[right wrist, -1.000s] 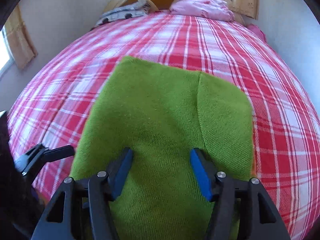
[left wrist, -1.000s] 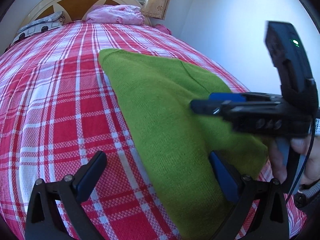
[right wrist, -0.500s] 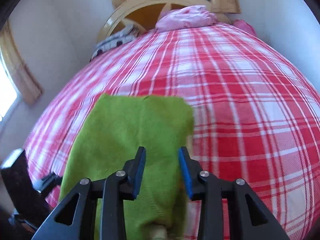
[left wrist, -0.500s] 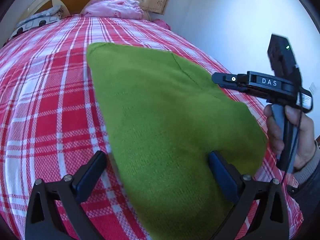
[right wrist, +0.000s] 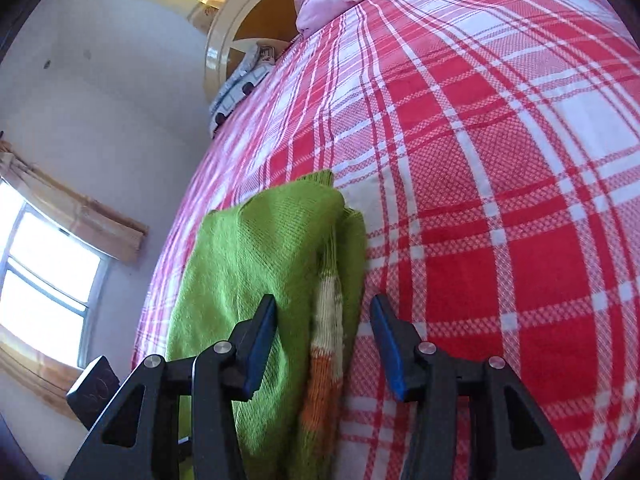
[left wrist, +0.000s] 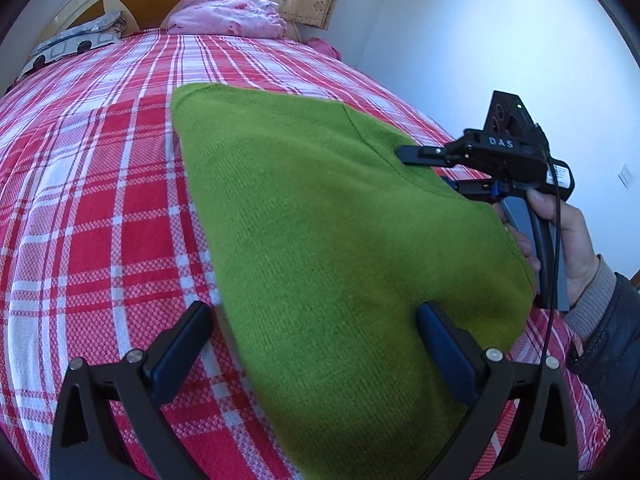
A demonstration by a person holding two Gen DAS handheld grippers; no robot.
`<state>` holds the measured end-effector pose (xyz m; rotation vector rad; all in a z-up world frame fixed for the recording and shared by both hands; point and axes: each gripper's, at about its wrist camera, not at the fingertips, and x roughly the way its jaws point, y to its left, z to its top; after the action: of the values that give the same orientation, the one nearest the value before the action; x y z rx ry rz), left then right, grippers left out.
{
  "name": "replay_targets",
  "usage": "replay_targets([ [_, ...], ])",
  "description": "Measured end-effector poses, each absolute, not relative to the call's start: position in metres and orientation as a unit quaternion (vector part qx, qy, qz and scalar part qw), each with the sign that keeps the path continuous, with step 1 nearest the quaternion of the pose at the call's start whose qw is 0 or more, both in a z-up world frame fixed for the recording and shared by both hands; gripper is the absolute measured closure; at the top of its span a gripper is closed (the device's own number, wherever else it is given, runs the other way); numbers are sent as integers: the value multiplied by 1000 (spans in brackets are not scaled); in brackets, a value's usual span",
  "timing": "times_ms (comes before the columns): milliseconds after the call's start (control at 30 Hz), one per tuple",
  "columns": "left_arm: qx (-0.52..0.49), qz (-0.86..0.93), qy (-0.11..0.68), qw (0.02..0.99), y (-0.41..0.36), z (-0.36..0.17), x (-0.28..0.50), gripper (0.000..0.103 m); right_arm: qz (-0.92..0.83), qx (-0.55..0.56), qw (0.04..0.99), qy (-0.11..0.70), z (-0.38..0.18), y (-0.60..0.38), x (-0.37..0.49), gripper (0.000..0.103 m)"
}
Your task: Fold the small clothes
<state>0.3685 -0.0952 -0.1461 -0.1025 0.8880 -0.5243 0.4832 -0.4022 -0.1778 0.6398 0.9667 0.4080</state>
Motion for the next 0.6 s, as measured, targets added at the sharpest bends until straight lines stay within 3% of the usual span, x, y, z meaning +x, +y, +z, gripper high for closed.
replay_targets([
  [233, -51, -252, 426, 867, -96, -147, 372, 0, 215, 281, 814, 461, -181, -372, 508, 54],
  [433, -38, -252, 426, 868, -99, -146, 371, 1, 214, 271, 825, 447, -182, -368, 505, 71],
  [600, -27, -268, 419, 867, -101, -141, 361, 23, 205, 248, 847, 423, -166, -356, 492, 75],
])
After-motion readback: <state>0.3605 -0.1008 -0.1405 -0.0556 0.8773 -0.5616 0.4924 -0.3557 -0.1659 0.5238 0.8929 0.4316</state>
